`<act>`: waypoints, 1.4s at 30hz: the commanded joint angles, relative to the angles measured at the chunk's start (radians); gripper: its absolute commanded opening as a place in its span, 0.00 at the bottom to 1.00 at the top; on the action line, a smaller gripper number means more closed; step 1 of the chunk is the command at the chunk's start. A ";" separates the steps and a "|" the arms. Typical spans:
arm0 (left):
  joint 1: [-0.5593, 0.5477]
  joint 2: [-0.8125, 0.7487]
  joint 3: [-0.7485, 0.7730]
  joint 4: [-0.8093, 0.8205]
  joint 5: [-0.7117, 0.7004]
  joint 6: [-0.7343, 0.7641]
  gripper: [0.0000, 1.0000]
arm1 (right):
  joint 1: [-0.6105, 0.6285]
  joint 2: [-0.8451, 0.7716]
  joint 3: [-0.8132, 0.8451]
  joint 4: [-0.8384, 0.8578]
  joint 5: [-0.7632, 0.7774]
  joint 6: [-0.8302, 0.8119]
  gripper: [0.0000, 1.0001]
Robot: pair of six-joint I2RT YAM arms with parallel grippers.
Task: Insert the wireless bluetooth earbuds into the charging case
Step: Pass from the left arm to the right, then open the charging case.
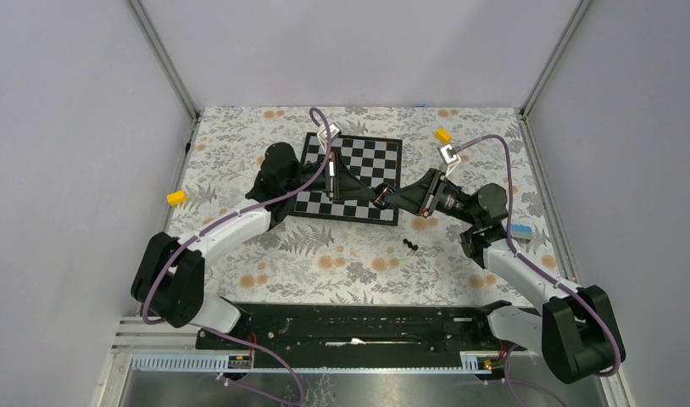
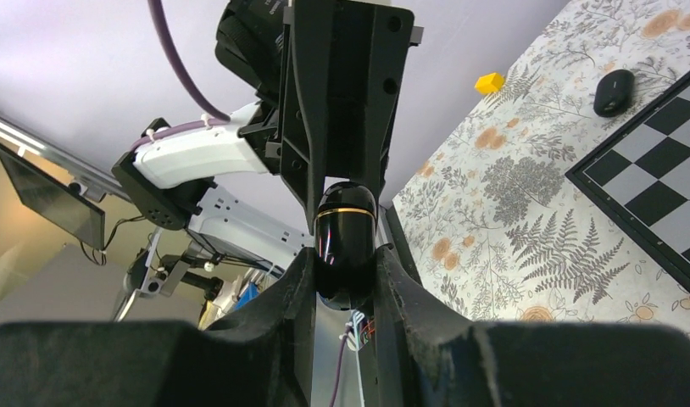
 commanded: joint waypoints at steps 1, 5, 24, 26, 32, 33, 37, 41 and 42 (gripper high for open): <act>0.022 -0.003 -0.007 0.252 0.069 -0.124 0.00 | 0.005 0.001 -0.004 0.038 -0.103 -0.013 0.00; 0.022 0.012 -0.031 0.359 0.080 -0.202 0.00 | 0.004 -0.005 0.004 0.046 -0.137 -0.012 0.00; 0.020 -0.019 0.033 0.011 0.006 0.075 0.58 | 0.004 -0.009 0.021 0.060 -0.213 0.009 0.00; 0.013 -0.045 0.091 -0.209 -0.046 0.243 0.61 | 0.004 -0.006 0.022 0.059 -0.210 0.008 0.00; 0.001 -0.087 0.136 -0.466 -0.096 0.424 0.77 | 0.004 0.008 0.032 0.058 -0.210 0.006 0.00; -0.001 -0.090 0.131 -0.457 -0.081 0.423 0.77 | 0.004 0.012 0.033 0.057 -0.211 0.008 0.00; -0.008 -0.095 0.109 -0.409 -0.024 0.420 0.77 | 0.004 0.015 0.032 0.057 -0.207 0.008 0.00; -0.030 -0.080 0.118 -0.433 -0.014 0.455 0.77 | 0.005 0.016 0.034 0.057 -0.203 0.009 0.00; -0.035 -0.074 0.122 -0.442 -0.016 0.460 0.77 | 0.004 0.013 0.034 0.056 -0.203 0.011 0.00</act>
